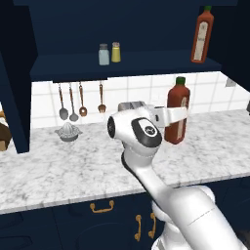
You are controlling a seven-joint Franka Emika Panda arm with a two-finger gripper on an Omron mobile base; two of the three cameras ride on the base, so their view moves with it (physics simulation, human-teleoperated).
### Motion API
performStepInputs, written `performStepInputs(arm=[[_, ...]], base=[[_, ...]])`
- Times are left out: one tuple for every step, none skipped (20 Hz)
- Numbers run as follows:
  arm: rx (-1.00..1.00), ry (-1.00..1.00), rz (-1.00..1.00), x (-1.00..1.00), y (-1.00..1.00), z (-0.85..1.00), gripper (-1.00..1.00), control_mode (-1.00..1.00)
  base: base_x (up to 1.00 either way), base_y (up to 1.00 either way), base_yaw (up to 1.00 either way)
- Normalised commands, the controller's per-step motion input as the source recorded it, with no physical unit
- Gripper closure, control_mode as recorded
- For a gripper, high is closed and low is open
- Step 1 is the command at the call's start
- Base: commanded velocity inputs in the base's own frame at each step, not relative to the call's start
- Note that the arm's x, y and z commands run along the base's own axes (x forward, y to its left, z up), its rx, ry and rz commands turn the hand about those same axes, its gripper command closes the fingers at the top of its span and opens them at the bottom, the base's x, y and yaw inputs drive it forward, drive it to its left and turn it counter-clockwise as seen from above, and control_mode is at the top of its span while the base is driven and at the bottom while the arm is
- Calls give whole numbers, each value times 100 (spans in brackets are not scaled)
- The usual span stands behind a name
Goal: Put the shaker and condiment bottle from the counter next to their counterparts in the cabinet.
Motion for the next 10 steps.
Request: performStepInputs(arm=[[0,0,17,0,-30,68,100,-100],[0,0,16,0,-30,69,100,-100],[0,3,15,0,-28,74,100,-100],[0,7,14,4,-23,81,100,-100],[0,10,9,3,-19,82,100,-100],[0,10,8,0,-14,88,100,-100],[0,9,8,0,-10,89,100,-100],[0,7,10,0,-9,92,100,-100],[0,4,11,0,-9,92,100,-100],[0,2,12,0,-6,93,100,-100]], base=[[0,0,0],[0,0,0],[0,0,0],[0,0,0],[0,0,0],[0,0,0],[0,0,0],[0,0,0],[0,0,0],[0,0,0]])
